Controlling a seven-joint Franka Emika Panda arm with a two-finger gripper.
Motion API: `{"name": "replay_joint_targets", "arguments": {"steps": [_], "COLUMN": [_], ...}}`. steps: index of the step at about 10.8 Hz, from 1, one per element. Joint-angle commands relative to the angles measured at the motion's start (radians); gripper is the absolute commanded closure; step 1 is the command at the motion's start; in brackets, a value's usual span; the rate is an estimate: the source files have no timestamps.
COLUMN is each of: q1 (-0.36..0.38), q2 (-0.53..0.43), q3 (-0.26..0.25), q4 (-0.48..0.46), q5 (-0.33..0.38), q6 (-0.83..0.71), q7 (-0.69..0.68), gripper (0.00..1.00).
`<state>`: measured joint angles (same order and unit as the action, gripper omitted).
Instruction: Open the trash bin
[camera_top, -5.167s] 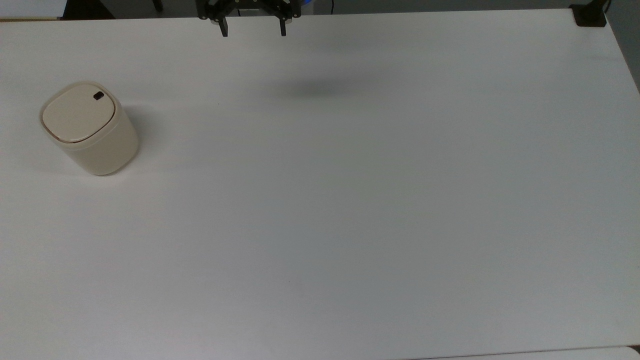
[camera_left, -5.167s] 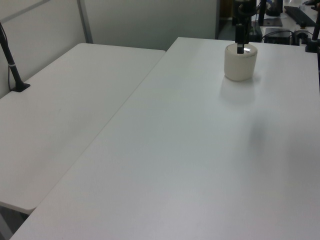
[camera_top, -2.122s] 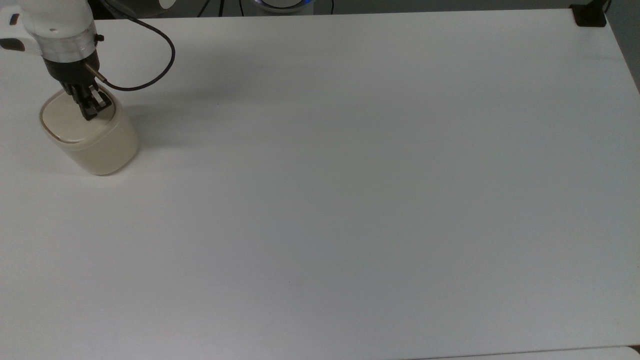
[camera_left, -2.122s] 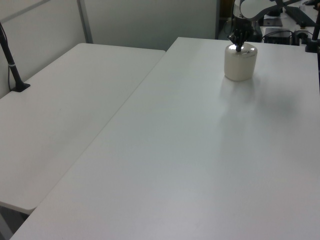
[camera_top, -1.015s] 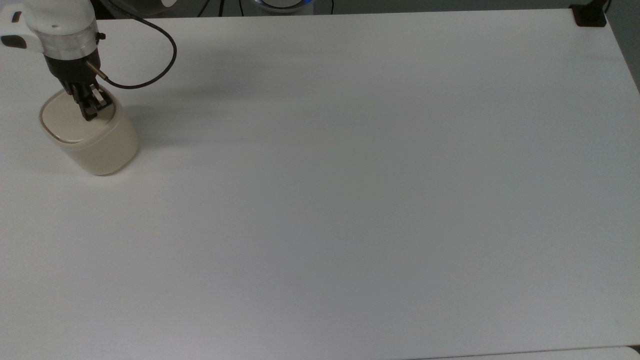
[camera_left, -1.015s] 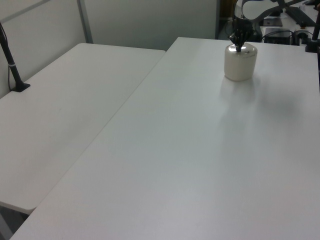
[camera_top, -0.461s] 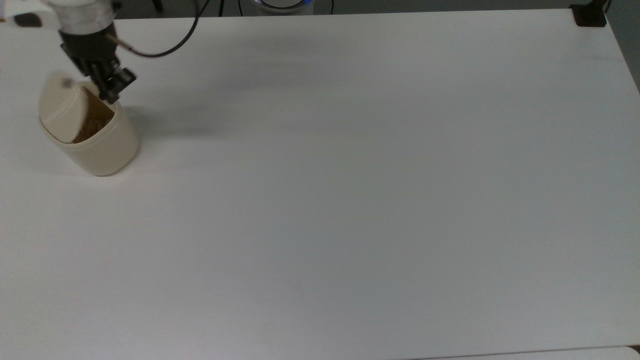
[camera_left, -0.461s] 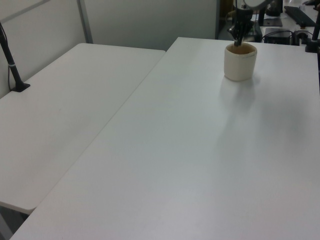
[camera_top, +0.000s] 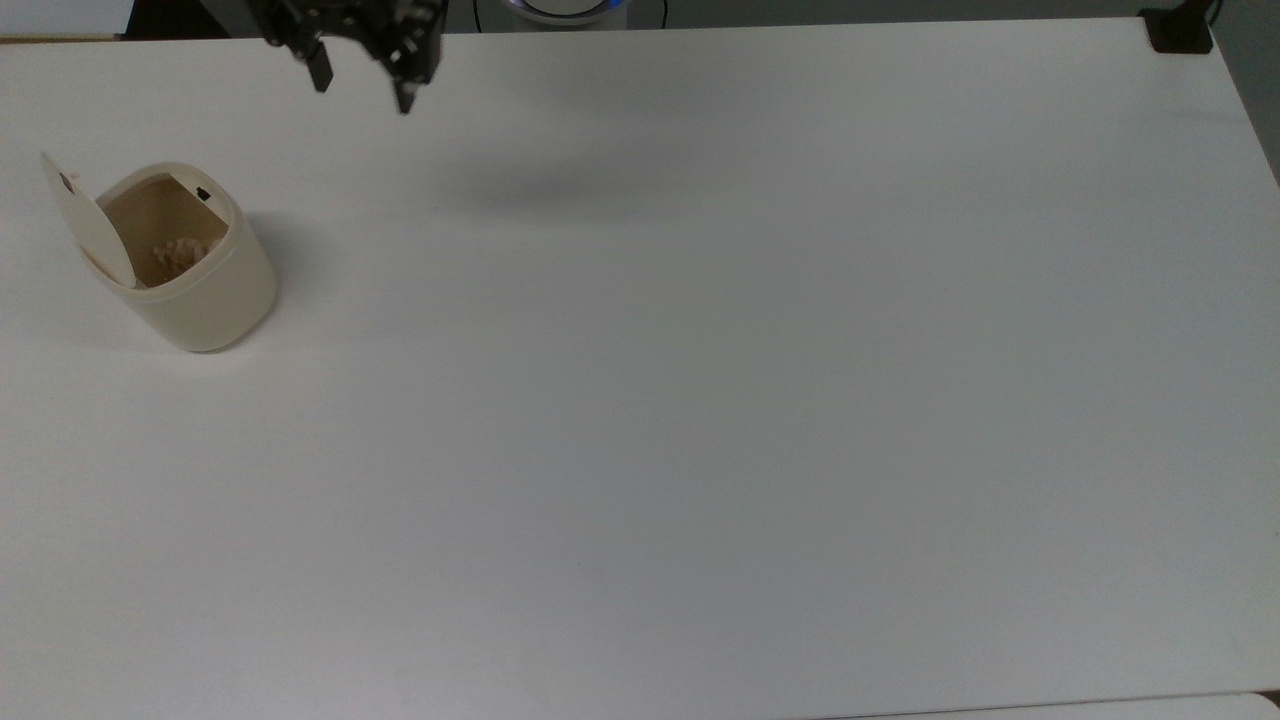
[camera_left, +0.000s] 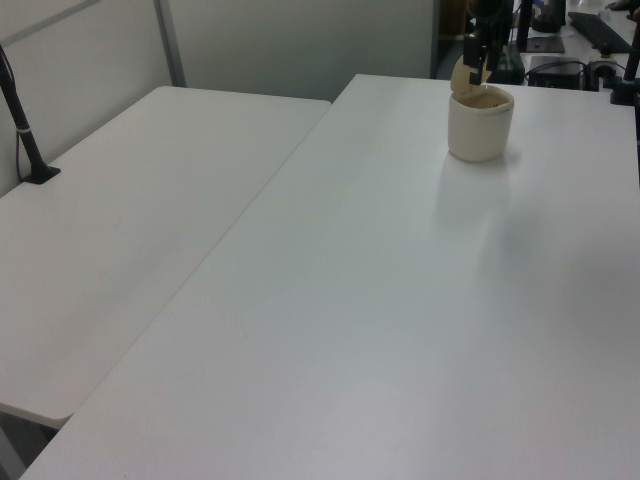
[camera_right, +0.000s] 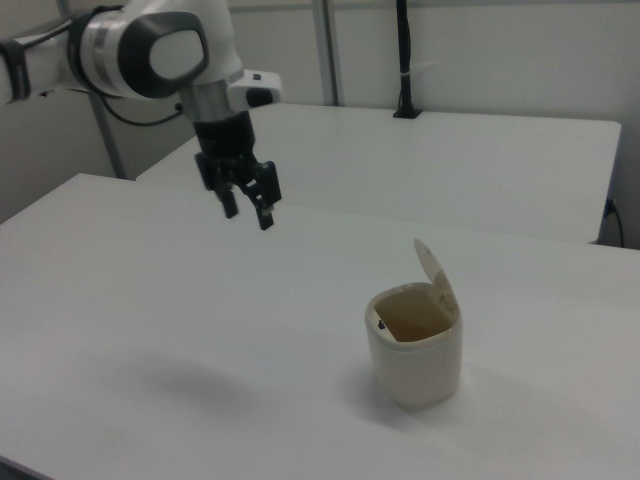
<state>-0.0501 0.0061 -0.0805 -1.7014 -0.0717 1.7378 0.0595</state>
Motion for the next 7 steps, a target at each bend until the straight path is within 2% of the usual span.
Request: {"name": "replay_joint_targets", "arguments": {"steps": [1,2,7], "q1": [-0.027,-0.027,-0.022], "q2": [-0.054,-0.051,-0.051], "q3": [0.036,0.036,0.03], "q4": [0.029,0.049,0.058], "q5": [0.131,0.144,0.135], "q6": [-0.162,-0.205,-0.181], "q7": [-0.218,-0.284,-0.276], "gripper": [0.0,0.0,0.0]}}
